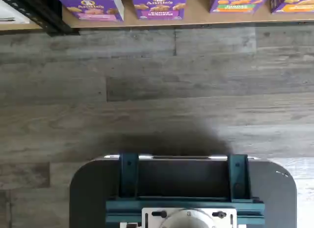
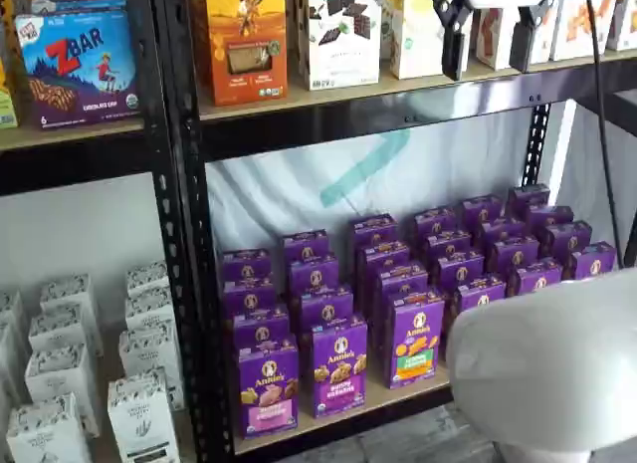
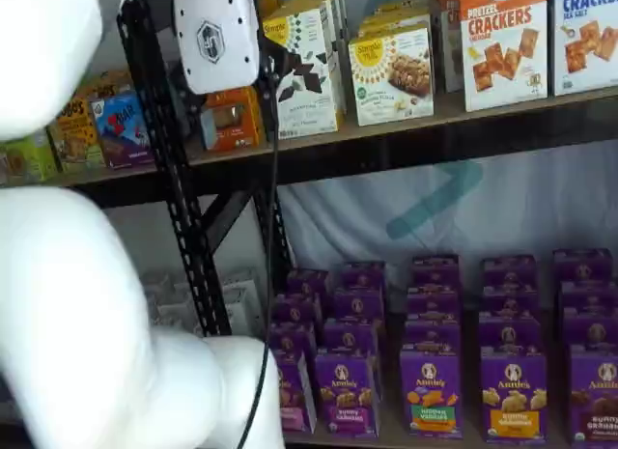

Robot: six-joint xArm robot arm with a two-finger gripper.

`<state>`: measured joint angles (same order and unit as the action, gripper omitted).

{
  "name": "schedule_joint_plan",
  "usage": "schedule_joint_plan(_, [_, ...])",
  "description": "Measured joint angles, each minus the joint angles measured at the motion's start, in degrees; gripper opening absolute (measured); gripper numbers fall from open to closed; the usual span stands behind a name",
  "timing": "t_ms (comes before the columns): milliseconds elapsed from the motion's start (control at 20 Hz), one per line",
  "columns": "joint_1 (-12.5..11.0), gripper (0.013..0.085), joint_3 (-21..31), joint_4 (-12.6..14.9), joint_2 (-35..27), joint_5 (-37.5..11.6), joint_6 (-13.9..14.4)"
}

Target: Pick up the purple box with a pink patch in the middle, on the bottom shelf, the first box from the left

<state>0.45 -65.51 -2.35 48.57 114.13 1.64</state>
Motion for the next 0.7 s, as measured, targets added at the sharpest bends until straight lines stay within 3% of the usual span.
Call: schedule_joint_plan(700, [0.92, 0.0850, 5.69, -0.04, 2.74, -6.65, 0.81])
